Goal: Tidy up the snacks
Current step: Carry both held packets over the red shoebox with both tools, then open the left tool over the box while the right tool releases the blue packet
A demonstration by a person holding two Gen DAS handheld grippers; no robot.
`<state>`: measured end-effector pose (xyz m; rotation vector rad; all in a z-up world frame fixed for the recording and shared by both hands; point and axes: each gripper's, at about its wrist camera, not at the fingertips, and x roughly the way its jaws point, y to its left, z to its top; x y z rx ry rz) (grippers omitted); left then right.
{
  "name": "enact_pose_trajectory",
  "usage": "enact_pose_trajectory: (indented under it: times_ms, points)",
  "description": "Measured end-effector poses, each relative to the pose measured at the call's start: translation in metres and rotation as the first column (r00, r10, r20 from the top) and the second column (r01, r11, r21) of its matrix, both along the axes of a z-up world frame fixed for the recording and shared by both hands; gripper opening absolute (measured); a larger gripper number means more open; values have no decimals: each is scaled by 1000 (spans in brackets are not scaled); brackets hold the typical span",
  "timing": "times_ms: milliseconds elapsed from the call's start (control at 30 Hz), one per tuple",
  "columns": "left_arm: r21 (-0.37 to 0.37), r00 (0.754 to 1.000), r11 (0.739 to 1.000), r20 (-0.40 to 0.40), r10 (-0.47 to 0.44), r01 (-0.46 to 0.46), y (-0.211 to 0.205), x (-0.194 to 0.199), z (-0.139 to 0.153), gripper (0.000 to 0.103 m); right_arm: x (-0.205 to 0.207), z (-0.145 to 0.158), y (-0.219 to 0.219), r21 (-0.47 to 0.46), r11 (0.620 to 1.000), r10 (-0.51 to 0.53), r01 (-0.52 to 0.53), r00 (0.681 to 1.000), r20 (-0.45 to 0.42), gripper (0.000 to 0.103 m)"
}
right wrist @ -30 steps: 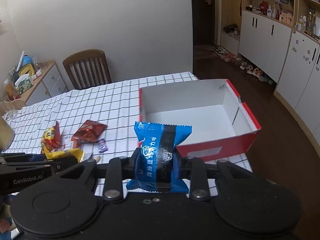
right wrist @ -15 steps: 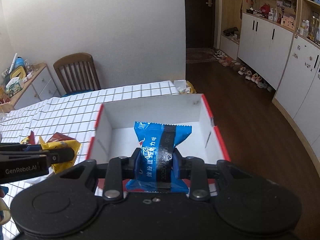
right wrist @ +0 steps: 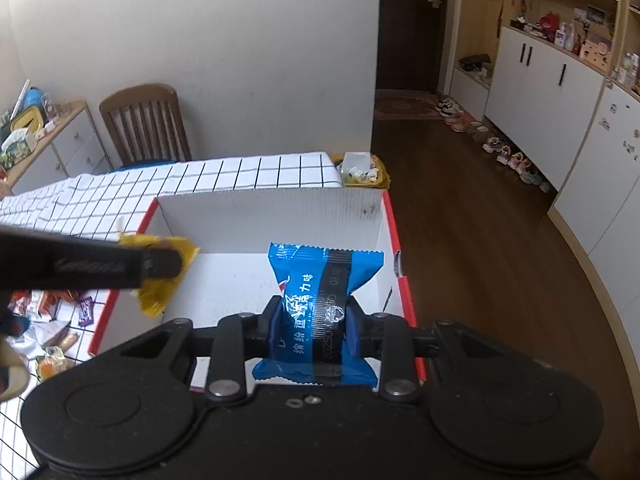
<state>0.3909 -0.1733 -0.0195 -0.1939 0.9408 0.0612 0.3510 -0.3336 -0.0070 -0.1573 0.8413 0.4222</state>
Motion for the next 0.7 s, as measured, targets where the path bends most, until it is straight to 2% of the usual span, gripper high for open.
enact_pose_trajectory:
  times_ms: [367,700]
  points:
    - [6,997,1000,-82,1,0,-10,51,-33,37,33,-32,10,-43,999,5,-8,997,-73,29]
    - [31,986,999,-163,-33,38,-27,72,-66,37,46,-49,15,-91,996,17,-28,993,-115,28]
